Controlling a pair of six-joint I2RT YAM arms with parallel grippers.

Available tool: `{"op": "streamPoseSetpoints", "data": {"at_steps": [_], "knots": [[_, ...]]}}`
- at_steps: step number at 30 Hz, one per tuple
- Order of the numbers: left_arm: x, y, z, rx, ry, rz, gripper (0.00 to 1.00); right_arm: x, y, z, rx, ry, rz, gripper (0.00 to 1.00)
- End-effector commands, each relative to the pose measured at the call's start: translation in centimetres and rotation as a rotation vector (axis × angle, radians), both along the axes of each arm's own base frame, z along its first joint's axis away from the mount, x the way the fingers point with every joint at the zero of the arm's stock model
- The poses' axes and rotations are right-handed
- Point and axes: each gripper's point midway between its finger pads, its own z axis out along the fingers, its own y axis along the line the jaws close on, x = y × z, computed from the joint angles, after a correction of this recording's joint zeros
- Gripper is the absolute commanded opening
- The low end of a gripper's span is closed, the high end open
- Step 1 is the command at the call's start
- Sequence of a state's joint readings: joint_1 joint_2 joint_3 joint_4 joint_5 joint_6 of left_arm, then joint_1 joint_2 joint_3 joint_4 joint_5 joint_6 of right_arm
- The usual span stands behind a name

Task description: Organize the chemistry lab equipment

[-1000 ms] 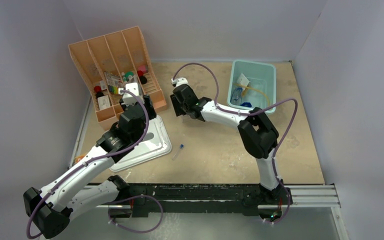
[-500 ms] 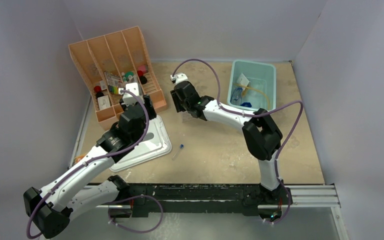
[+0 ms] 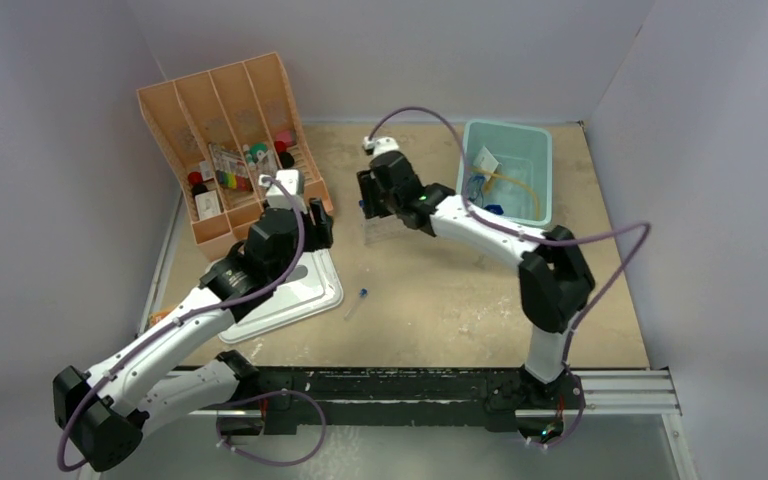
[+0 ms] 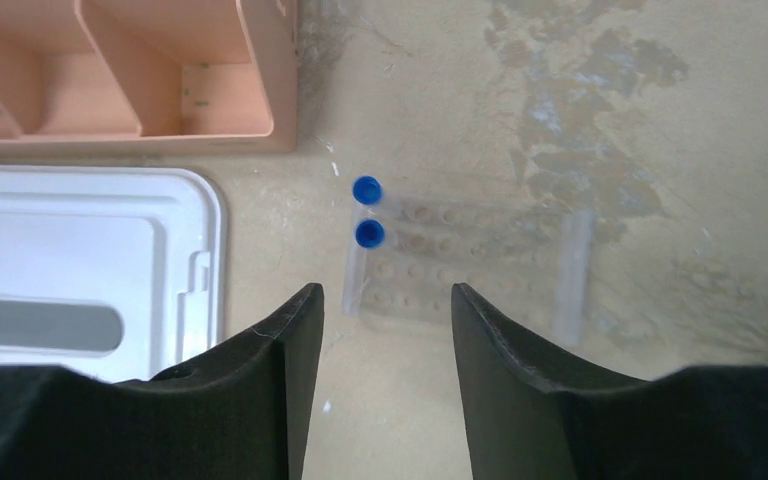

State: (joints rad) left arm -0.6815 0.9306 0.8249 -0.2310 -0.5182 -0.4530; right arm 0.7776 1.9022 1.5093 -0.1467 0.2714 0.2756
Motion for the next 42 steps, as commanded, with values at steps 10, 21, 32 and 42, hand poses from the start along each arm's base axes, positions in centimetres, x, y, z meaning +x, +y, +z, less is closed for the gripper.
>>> {"op": "streamPoseSetpoints", "data": {"at_steps": [10, 21, 32, 42], "knots": [[-7.6, -10.4, -13.1, 0.028, 0.452, -0.464, 0.55, -3.9, -6.9, 8.2, 0.321, 0.057, -0.121, 0.57], [-9.3, -9.5, -20.1, 0.239, 0.650, -0.418, 0.49, -5.1, -9.1, 7.8, 0.359, 0.065, -0.190, 0.56], [-9.2, -8.0, -22.7, 0.327, 0.716, -0.331, 0.32, -5.4, -9.8, 7.6, 0.360, 0.065, -0.214, 0.56], [-7.0, -10.6, -17.0, 0.196, 0.524, -0.371, 0.07, -6.8, -9.5, 6.4, 0.451, 0.143, -0.220, 0.54]]}}
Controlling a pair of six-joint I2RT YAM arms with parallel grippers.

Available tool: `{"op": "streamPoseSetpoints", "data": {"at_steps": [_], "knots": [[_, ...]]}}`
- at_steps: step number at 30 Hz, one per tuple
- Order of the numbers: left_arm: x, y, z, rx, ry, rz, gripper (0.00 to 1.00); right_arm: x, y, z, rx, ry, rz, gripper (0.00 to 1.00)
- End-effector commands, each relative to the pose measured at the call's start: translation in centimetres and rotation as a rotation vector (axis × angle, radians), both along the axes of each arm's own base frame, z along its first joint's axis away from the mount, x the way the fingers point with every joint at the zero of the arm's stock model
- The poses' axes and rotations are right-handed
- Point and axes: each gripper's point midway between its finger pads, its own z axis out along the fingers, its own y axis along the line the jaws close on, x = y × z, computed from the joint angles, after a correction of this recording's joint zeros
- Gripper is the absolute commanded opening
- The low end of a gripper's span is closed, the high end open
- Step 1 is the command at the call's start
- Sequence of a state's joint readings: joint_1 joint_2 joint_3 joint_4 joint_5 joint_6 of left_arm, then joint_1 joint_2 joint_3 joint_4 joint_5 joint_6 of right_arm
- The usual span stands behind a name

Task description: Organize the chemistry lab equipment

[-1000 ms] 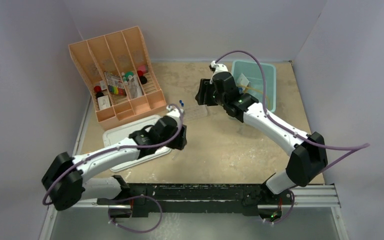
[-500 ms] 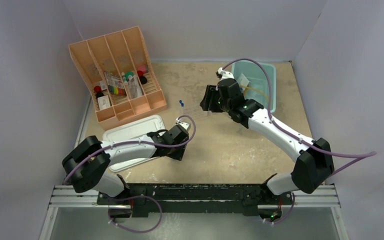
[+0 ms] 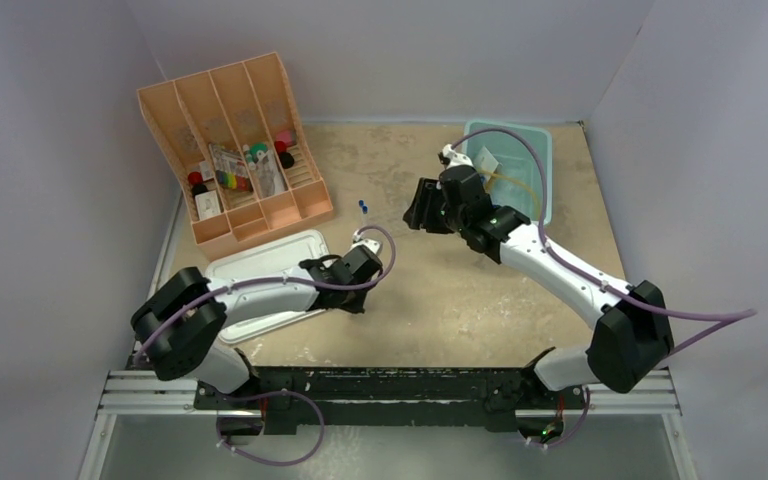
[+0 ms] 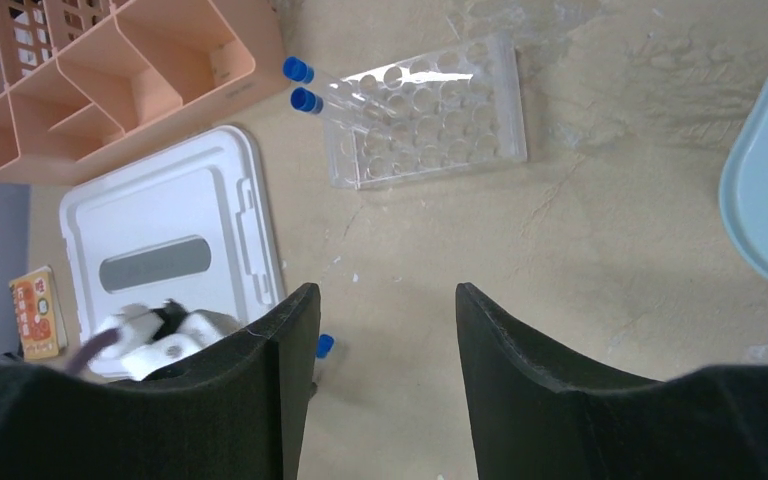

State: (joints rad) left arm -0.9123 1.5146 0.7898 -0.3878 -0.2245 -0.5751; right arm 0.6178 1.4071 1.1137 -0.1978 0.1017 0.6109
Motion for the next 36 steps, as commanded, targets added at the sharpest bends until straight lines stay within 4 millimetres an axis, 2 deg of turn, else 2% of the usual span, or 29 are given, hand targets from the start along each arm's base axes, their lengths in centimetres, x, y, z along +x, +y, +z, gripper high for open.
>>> {"op": "streamPoseSetpoints", "data": {"at_steps": [1, 4, 11, 13, 17, 24, 31, 36], "knots": [[2.7, -2.3, 7.0, -0.187, -0.205, 0.012, 0.06, -0.4, 0.1, 1.9, 0.109, -0.015, -0.005, 0.54], [3.6, -3.0, 10.0, -0.245, -0.293, -0.012, 0.05, -0.8, -0.4, 2.5, 0.132, -0.024, 0.012, 0.55], [4.9, -5.3, 16.4, -0.351, -0.443, -0.132, 0.05, -4.7, 3.4, 4.8, 0.267, 0.008, 0.359, 0.59], [5.4, -5.6, 17.9, -0.352, -0.477, -0.153, 0.05, -5.0, 3.7, 5.4, 0.301, 0.020, 0.370, 0.66], [6.0, -6.2, 20.5, -0.358, -0.529, -0.186, 0.05, -4.7, 3.9, 5.0, 0.330, 0.068, 0.342, 0.68], [5.8, -6.9, 21.8, -0.379, -0.540, -0.232, 0.05, -5.0, 5.3, 5.8, 0.438, 0.101, 0.395, 0.61], [5.5, -6.6, 21.7, -0.369, -0.538, -0.251, 0.04, -4.3, 5.4, 5.9, 0.468, 0.100, 0.380, 0.45], [5.4, -6.1, 21.4, -0.346, -0.549, -0.268, 0.04, -4.1, 6.0, 5.5, 0.477, 0.133, 0.403, 0.30]]}}
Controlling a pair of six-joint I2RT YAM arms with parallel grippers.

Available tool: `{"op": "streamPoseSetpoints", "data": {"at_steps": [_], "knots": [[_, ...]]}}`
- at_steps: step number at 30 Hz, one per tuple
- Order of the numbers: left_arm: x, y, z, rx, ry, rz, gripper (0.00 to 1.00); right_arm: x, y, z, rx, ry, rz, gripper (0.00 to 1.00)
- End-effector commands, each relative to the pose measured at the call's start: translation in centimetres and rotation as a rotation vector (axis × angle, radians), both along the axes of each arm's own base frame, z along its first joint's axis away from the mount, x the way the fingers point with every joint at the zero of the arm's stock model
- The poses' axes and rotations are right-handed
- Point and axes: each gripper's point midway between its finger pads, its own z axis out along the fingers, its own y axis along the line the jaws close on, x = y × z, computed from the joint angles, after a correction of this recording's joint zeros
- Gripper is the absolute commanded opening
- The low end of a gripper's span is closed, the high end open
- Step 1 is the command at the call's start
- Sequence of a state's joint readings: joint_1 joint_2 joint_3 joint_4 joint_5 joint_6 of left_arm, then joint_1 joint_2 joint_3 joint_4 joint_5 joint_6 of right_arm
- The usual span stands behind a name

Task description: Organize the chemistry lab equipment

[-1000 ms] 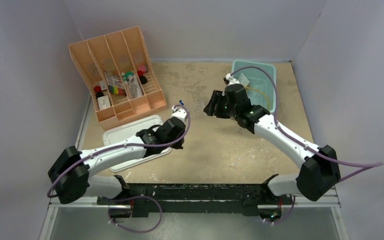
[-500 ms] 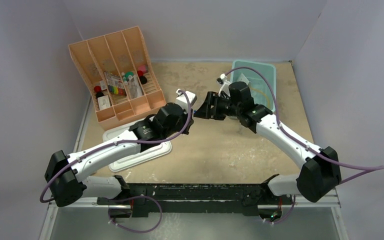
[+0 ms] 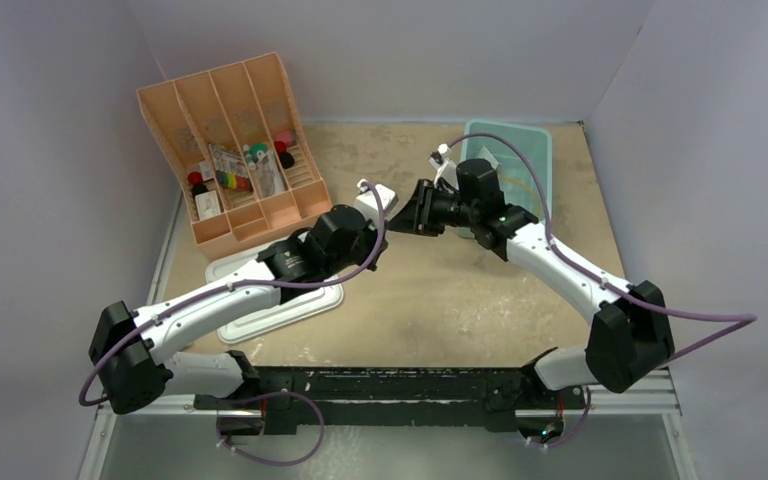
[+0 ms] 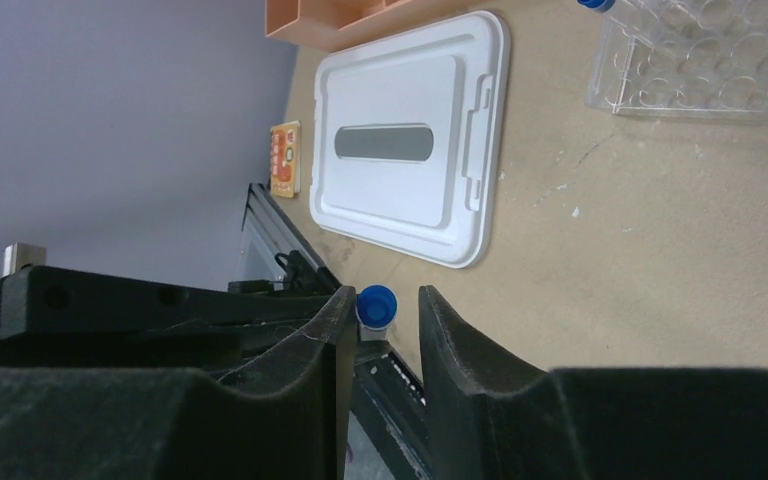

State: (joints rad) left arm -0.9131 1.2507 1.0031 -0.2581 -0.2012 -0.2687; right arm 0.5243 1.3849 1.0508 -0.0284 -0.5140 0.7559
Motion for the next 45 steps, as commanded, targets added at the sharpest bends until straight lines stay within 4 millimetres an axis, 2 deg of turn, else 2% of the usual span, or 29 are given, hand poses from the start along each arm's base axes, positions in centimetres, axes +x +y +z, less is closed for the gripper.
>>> {"op": "streamPoseSetpoints", "data": {"at_steps": [1, 5, 9, 12, 14, 16, 20, 23, 26, 30, 35, 39, 45], "knots": [[-0.1, -0.2, 2.7, -0.034, -0.071, -0.030, 0.04, 0.5, 1.1, 1.9, 0.061, -0.027, 0.047, 0.29], [0.0, -0.1, 2.7, -0.029, -0.078, -0.029, 0.04, 0.3, 1.4, 1.9, 0.074, -0.018, 0.079, 0.24], [0.3, 0.1, 2.6, -0.029, -0.082, -0.011, 0.06, 0.4, 1.5, 2.1, 0.081, -0.026, 0.086, 0.14], [1.2, 0.8, 2.5, -0.025, -0.083, 0.073, 0.24, 1.0, 1.1, 2.5, 0.076, -0.061, 0.049, 0.12], [2.2, 2.0, 2.1, -0.010, -0.087, 0.165, 0.37, 2.0, 0.4, 2.8, 0.038, -0.107, 0.003, 0.11], [3.4, 3.7, 1.3, 0.031, -0.089, 0.247, 0.47, 3.6, -0.9, 2.6, -0.051, -0.164, -0.081, 0.10], [5.8, 7.4, 0.0, 0.036, -0.039, 0.363, 0.50, 6.3, -3.8, 1.7, -0.236, -0.252, -0.210, 0.11], [7.1, 10.1, 0.3, -0.007, -0.056, 0.478, 0.50, 8.8, -6.0, 1.2, -0.374, -0.342, -0.308, 0.11], [7.4, 12.4, 1.1, -0.042, -0.103, 0.593, 0.51, 10.1, -6.9, 1.0, -0.469, -0.397, -0.335, 0.10], [7.3, 15.2, 2.8, -0.094, -0.173, 0.728, 0.51, 10.8, -6.0, 2.4, -0.569, -0.494, -0.369, 0.09], [6.1, 18.5, 5.2, -0.134, -0.258, 0.849, 0.51, 11.3, -3.3, 1.2, -0.694, -0.580, -0.371, 0.09], [5.2, 20.8, 5.4, -0.127, -0.309, 0.926, 0.52, 11.5, -1.0, -0.5, -0.704, -0.624, -0.354, 0.10], [5.2, 20.7, 5.5, -0.133, -0.313, 0.925, 0.53, 10.7, 2.7, -1.3, -0.670, -0.746, -0.324, 0.10]]}}
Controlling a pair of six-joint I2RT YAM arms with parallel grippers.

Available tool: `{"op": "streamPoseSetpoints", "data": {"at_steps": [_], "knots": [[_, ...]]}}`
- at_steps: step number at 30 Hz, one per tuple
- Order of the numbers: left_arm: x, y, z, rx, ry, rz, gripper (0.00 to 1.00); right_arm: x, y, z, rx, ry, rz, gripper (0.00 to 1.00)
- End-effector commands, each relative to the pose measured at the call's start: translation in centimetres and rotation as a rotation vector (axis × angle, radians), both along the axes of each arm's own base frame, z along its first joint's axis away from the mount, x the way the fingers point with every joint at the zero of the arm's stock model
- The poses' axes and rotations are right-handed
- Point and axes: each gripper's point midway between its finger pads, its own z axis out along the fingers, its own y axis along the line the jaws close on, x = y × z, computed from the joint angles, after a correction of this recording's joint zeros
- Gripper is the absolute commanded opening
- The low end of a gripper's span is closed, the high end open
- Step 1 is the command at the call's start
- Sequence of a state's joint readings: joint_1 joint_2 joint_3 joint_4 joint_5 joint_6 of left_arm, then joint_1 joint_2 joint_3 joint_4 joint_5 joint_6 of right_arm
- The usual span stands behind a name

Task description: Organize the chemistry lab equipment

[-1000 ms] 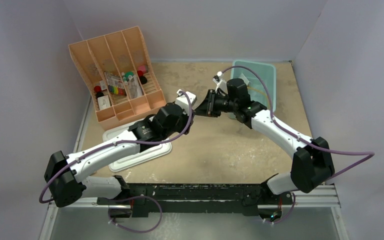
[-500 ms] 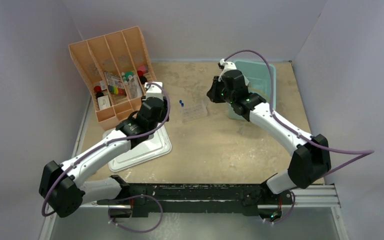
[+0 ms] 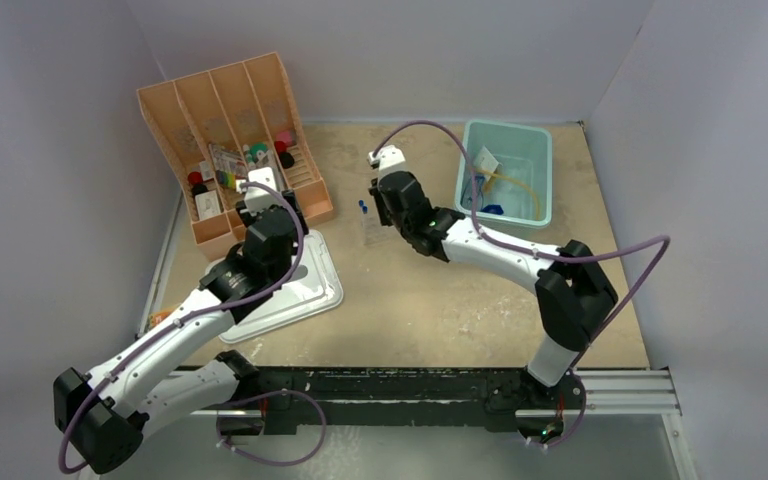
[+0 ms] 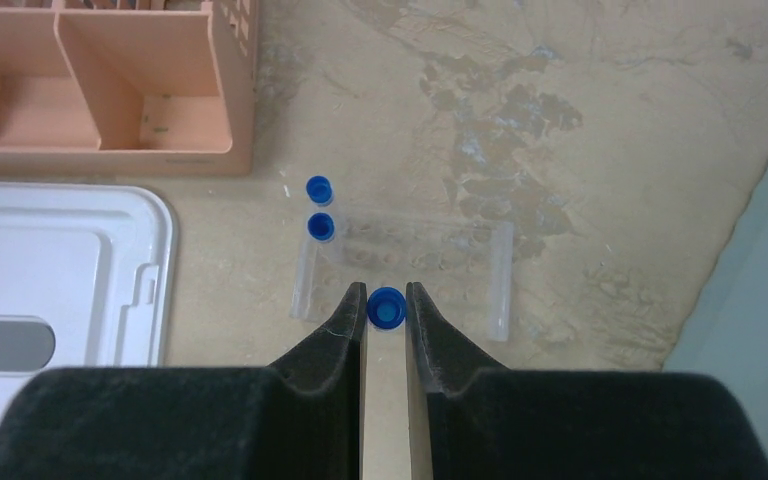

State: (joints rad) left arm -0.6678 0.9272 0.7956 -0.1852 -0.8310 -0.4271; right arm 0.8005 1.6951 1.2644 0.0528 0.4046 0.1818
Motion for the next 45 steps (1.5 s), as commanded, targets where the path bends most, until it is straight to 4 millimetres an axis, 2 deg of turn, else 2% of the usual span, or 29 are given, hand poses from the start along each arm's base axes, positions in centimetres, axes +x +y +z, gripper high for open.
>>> {"op": "streamPoseSetpoints", "data": {"at_steps": [1, 4, 9, 19, 31, 45], "knots": [[0.5, 0.5, 0.9, -0.015, -0.040, 0.046, 0.53, 0.9, 1.7, 3.2, 0.053, -0.184, -0.002, 0.10], [0.5, 0.4, 0.7, -0.012, -0.034, 0.042, 0.53, 0.6, 2.2, 2.8, 0.072, -0.211, 0.001, 0.10], [0.6, 0.5, 0.7, 0.003, -0.030, 0.048, 0.53, -0.8, 3.6, 3.2, 0.136, -0.305, 0.079, 0.10], [0.8, 0.1, 0.4, 0.006, -0.022, 0.031, 0.53, -0.7, 4.6, 1.8, 0.160, -0.334, 0.101, 0.10], [1.0, 0.0, -0.1, 0.023, -0.006, 0.031, 0.53, -0.4, 5.7, -1.8, 0.150, -0.232, 0.100, 0.09], [1.0, 0.1, -0.2, 0.028, -0.003, 0.037, 0.53, 0.7, 5.6, -3.5, 0.137, -0.209, 0.091, 0.09]]}}
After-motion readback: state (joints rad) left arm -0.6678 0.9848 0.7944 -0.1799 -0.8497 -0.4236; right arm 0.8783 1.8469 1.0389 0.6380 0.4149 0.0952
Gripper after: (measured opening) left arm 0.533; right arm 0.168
